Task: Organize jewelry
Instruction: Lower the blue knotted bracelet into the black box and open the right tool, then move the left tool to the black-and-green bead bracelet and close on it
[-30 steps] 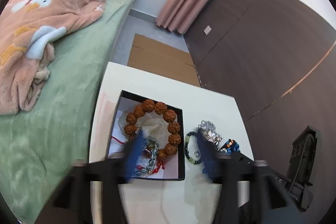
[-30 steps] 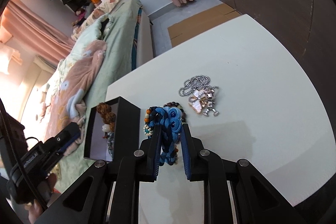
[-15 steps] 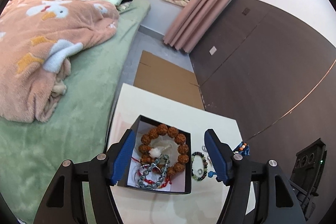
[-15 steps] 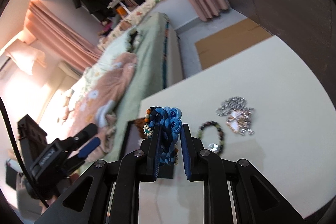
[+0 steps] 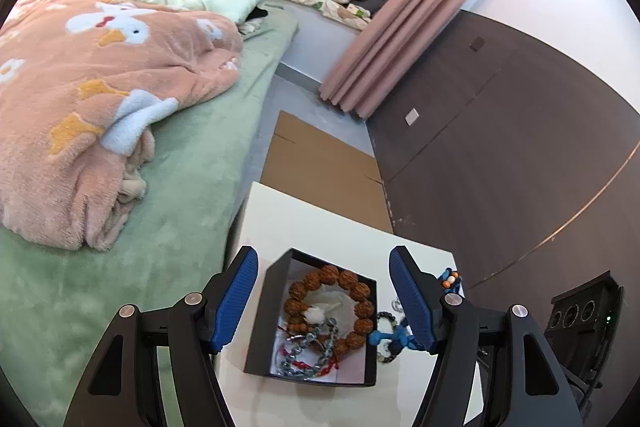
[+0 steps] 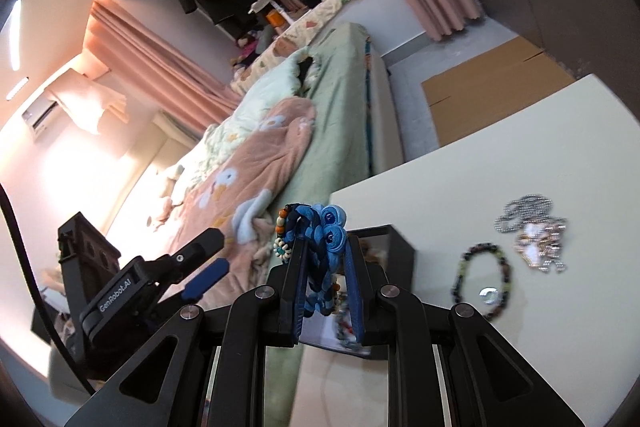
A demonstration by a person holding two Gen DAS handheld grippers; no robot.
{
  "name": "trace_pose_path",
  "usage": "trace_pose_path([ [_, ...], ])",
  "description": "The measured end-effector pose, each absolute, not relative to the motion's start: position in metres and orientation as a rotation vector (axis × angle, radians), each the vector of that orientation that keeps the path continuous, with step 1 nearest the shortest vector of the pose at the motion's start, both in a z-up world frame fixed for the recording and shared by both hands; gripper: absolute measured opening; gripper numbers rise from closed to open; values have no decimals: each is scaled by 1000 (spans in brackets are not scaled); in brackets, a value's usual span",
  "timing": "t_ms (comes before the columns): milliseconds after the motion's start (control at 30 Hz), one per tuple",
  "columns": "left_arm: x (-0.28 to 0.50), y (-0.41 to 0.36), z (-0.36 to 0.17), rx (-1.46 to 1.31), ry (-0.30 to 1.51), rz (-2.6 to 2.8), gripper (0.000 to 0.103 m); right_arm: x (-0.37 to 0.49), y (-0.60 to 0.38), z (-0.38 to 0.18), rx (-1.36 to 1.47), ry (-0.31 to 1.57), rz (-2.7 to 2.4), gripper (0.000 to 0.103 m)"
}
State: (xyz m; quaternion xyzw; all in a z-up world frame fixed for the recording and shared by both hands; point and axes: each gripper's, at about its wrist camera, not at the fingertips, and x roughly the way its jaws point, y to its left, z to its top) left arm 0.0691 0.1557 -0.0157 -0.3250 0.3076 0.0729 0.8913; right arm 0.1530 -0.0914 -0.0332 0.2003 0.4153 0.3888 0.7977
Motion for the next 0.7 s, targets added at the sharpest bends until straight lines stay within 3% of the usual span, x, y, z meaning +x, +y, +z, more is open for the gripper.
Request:
trace_pose_path([
  [100,70,162,-17,-690,637,153,69,156,-74,-38,436,912,885,23],
  [133,70,163,-17,-693,637,153,69,158,-68,-39,414,929,879,38],
  [167,70,164,-17,-694,640,152,69,161,-60,-44,380,964,862,61],
  [200,71,163,-18,-694,643,150,69,163,-56,-47,371,981,849,68],
  [700,80,134,-20,-639,695,89,69,178,-118,-52,424,993,656,70],
])
